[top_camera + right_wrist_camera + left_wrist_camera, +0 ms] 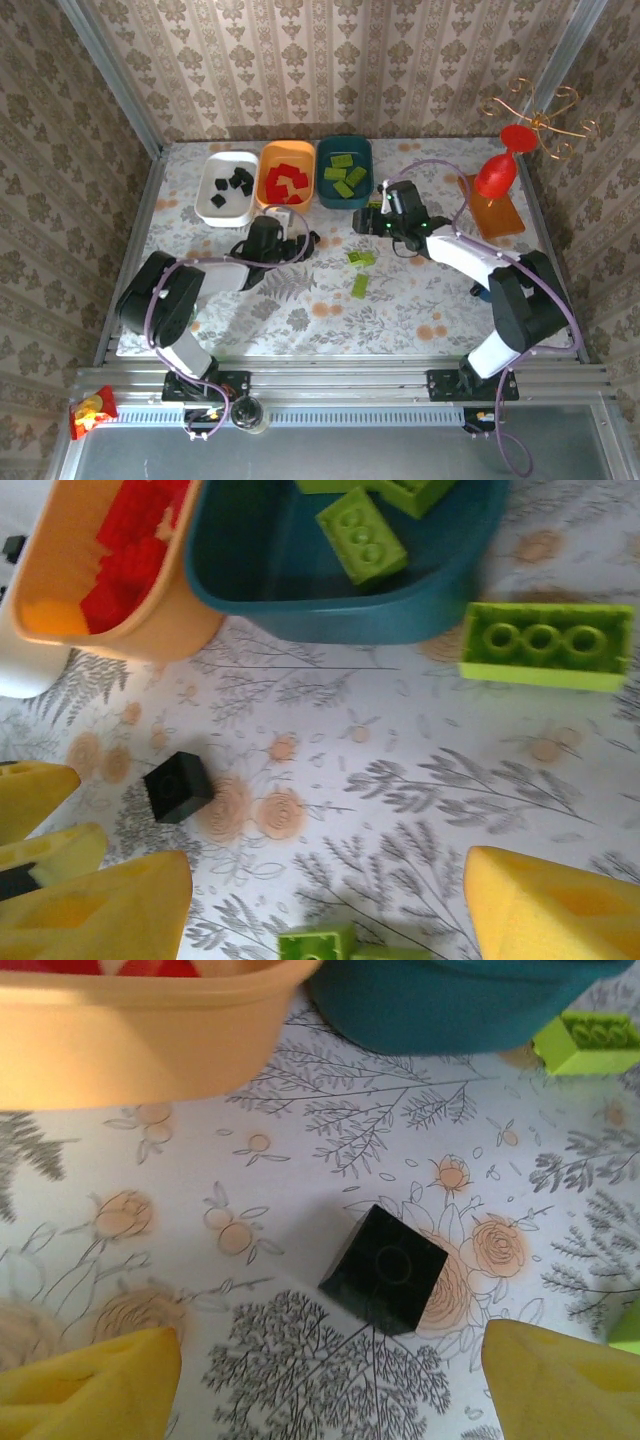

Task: Sort the legos into containers by color
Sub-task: Pick up the lego from the center of the table, then place the lego in the container.

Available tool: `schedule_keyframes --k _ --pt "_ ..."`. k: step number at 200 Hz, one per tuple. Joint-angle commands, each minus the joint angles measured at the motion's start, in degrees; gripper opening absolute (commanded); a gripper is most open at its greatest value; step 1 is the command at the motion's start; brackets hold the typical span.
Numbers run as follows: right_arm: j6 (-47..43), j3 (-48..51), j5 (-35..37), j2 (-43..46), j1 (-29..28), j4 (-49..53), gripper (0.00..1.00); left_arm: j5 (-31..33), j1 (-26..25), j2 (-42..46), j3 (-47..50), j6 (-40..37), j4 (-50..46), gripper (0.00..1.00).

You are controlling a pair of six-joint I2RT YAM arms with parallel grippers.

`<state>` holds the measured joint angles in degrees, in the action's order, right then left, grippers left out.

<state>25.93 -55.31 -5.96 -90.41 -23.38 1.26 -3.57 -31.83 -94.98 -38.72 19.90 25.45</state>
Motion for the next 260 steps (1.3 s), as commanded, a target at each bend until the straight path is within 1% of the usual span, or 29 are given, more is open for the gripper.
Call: schedule_keyframes --k 1,41,65,89,107,132,147,162,186,211,214,218,237,260 --pt "0.98 2.2 1.41 1.11 0.34 -1.1 0.75 1.29 -1.22 -4.13 -5.03 -7.35 -5.92 0.8" --pt "1.57 2.53 0.42 -0.26 0.52 -1.83 0.76 2.71 -3.45 -10.78 -12.45 -11.57 -11.67 0.79" --pt "1.86 2.51 -0.22 -0.9 0.54 -2.26 0.76 3.33 -3.83 -13.48 -15.59 -12.5 -14.05 0.69" --pt "1.89 2.58 -0.37 -1.21 0.69 -2.31 0.77 4.16 -4.55 -14.42 -16.22 -13.04 -14.3 0.59" --pt "2.0 2.57 -0.55 -1.56 0.75 -2.38 0.77 3.85 -4.68 -14.33 -15.95 -12.58 -13.19 0.51" --pt "2.11 2.57 -0.77 -1.88 0.76 -2.43 0.77 3.42 -4.73 -13.05 -14.15 -11.13 -10.13 0.42" --pt "2.02 2.74 -0.64 -1.72 0.73 -2.29 0.77 3.69 -4.51 -10.84 -12.46 -10.29 -8.44 0.4" --pt "2.02 3.01 -0.24 -1.19 0.79 -2.21 0.77 4.76 -3.83 -6.79 -10.08 -9.43 -7.0 0.37" --pt "2.49 3.87 -0.19 -0.63 0.74 -3.39 0.77 5.81 -0.6 1.6 -5.38 -6.86 -4.15 0.34" --pt "3.06 4.02 -0.75 -1.03 0.58 -4.48 0.77 6.53 5.1 7.29 -4.11 -4.45 -3.85 0.33" --pt "3.14 3.99 -0.8 -1.14 0.53 -4.52 0.77 6.68 5.27 7.53 -4.35 -4.29 -4.19 0.33" --pt "3.19 3.94 -0.91 -1.23 0.5 -4.64 0.77 6.85 7.49 7.73 -4.79 -4.03 -4.83 0.34" --pt "3.42 3.8 -1.37 -1.69 0.16 -4.75 0.77 7.37 12.76 7.48 -8.12 -3.21 -7.87 0.34" --pt "3.47 4.02 -0.84 -1.4 -0.44 -4.87 0.77 9.0 18.08 4.03 -13.71 -2.78 -11.68 0.34"
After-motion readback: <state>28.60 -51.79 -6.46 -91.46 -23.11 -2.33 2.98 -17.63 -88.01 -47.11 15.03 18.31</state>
